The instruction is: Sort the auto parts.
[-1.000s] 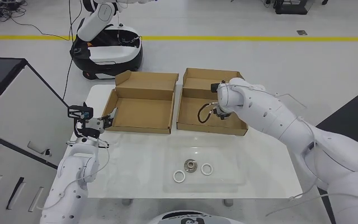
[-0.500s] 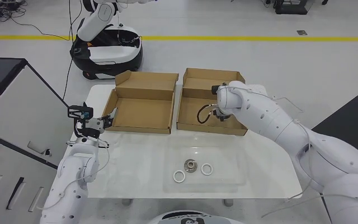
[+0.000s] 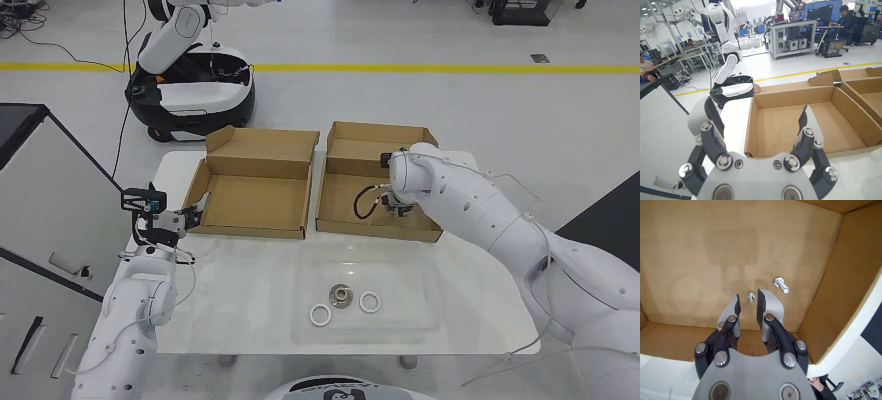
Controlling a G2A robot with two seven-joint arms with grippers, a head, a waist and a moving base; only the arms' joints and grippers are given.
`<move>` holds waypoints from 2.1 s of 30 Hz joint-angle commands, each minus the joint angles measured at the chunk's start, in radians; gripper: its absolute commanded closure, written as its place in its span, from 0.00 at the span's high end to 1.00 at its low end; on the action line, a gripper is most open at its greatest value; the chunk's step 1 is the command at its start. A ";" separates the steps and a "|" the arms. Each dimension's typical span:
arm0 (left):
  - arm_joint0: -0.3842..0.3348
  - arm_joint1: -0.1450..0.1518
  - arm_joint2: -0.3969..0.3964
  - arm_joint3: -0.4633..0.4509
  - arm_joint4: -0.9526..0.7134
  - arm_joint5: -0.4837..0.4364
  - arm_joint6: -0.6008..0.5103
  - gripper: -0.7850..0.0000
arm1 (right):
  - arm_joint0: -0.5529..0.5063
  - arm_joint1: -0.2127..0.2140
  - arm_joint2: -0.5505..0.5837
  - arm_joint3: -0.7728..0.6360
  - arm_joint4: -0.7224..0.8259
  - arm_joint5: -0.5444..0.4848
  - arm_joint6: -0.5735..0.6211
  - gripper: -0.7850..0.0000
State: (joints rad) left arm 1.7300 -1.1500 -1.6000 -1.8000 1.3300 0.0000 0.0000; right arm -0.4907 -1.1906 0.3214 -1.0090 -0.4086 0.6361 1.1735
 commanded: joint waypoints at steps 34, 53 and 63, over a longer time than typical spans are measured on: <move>0.000 0.000 0.000 0.000 0.000 0.000 0.000 1.00 | -0.170 0.211 0.567 -0.554 0.231 0.006 0.004 1.00; 0.000 0.000 0.000 0.000 0.000 0.000 0.000 1.00 | -0.488 0.303 1.035 -0.702 0.714 -0.138 0.077 1.00; 0.000 0.000 0.000 0.000 0.000 0.000 0.000 1.00 | -0.648 0.334 1.245 -0.706 0.909 -0.310 0.237 1.00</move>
State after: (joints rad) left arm 1.7300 -1.1500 -1.6000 -1.8000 1.3300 0.0000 0.0000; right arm -1.1271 -0.8590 1.5495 -1.7154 0.4864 0.3394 1.3956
